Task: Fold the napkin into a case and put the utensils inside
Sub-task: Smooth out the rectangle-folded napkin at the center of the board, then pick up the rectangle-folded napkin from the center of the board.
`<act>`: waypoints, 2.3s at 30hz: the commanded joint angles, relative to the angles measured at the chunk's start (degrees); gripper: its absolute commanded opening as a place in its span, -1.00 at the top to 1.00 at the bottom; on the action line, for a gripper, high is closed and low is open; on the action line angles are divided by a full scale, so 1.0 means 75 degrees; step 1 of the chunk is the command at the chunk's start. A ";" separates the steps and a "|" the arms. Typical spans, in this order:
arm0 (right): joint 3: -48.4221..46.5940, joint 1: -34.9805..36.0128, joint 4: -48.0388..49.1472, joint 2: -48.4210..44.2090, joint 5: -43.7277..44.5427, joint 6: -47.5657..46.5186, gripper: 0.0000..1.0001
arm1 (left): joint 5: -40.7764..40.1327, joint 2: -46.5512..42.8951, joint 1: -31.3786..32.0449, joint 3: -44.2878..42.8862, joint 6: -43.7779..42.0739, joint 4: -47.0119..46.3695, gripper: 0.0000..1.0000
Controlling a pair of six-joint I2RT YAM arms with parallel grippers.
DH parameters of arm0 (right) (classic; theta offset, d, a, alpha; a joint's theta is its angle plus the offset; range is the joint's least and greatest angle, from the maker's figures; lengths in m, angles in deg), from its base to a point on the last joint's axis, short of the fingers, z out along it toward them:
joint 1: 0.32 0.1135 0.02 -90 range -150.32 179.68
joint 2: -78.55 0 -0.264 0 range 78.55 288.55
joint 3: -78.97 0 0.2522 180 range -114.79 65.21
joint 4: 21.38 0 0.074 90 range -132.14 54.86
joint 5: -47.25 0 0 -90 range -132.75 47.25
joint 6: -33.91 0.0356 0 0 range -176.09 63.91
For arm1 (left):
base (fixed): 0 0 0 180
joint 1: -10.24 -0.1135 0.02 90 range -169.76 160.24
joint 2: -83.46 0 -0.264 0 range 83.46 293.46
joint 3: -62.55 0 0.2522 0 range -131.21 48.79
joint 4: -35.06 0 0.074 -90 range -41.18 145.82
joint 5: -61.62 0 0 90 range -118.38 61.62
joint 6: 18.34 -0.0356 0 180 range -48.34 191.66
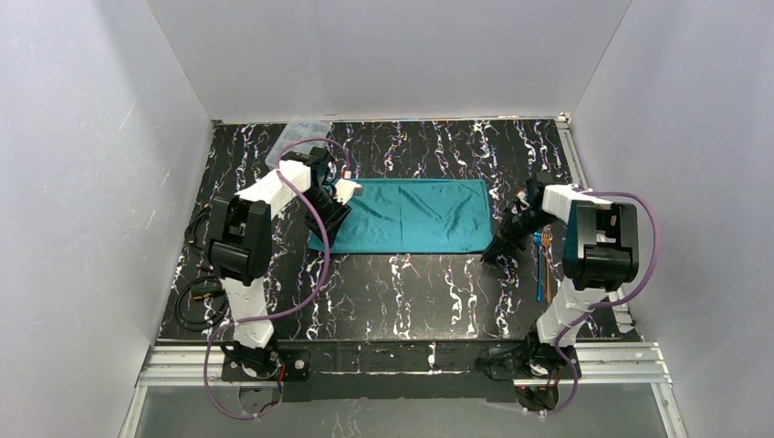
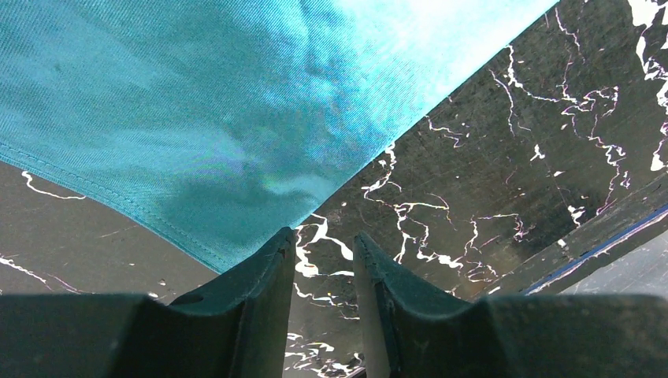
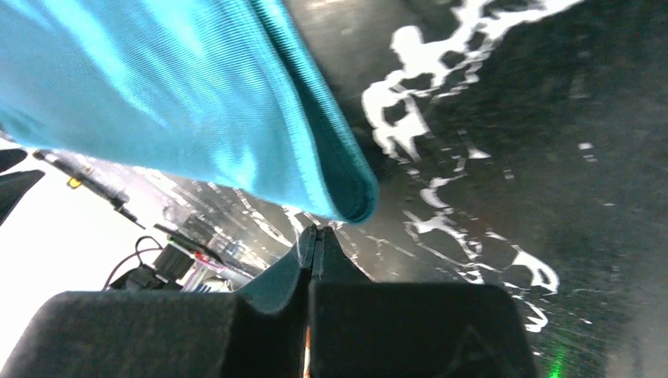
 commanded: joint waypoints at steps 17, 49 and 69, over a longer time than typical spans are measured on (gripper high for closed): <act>-0.0463 -0.0027 0.0491 0.0443 0.0226 0.0345 0.97 | -0.0695 0.0027 -0.0090 0.0081 -0.0310 -0.0236 0.38; -0.0732 -0.0094 0.0165 -0.0614 0.0488 0.0502 0.29 | -0.0717 -0.0716 -0.0156 0.1113 -0.0473 -0.0964 0.25; 0.1103 -0.0125 0.0952 -0.1575 0.1050 0.0977 -0.23 | -0.0644 -0.0976 -0.0164 0.0199 -0.0423 0.0050 0.01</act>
